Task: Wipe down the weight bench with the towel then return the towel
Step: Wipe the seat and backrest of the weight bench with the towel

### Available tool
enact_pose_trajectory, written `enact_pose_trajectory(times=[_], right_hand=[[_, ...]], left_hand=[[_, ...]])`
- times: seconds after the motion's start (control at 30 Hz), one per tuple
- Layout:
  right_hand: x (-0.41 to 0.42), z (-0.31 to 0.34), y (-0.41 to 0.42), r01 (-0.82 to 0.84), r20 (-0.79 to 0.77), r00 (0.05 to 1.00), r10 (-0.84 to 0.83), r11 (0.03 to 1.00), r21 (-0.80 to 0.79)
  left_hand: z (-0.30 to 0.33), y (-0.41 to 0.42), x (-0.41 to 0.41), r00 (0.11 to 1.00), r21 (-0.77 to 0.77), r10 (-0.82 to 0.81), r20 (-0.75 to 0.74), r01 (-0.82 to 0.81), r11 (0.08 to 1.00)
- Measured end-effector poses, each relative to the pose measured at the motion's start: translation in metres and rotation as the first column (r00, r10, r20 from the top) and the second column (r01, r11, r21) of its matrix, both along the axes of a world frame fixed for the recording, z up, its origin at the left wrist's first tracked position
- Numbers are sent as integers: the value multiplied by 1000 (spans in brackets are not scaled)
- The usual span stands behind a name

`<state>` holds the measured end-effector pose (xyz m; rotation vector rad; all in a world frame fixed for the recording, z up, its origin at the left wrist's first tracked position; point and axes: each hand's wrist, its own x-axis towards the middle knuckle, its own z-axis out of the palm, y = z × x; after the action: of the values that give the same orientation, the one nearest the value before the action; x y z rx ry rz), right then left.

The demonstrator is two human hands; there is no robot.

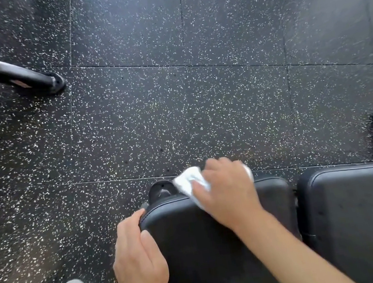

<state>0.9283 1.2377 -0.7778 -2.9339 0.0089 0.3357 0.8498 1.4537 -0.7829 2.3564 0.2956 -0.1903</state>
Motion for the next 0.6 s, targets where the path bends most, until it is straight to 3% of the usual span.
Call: enact_pose_trajectory(times=[0.13,0.23,0.37,0.43,0.6], right_hand=[[11,-5,67,-60,46,997,54,988,142],[12,-4,49,-149,33,989,146,970,194],[8,-4,-10,-41,-102,994,41,999,1],[4,0,-19,17,-60,998,-22,996,-85],[5,3,61,14,-11,1000,-15,998,-59]], left_hand=[[-2,1,0,1000,-6,-3,4,3,1000],[-5,3,-3,1000,-3,-14,15,14,1000],[-5,3,-4,999,-49,10,34,-8,999],[-5,5,-4,999,-75,13,40,-10,997],[-3,12,-3,1000,-193,19,-6,-20,981]])
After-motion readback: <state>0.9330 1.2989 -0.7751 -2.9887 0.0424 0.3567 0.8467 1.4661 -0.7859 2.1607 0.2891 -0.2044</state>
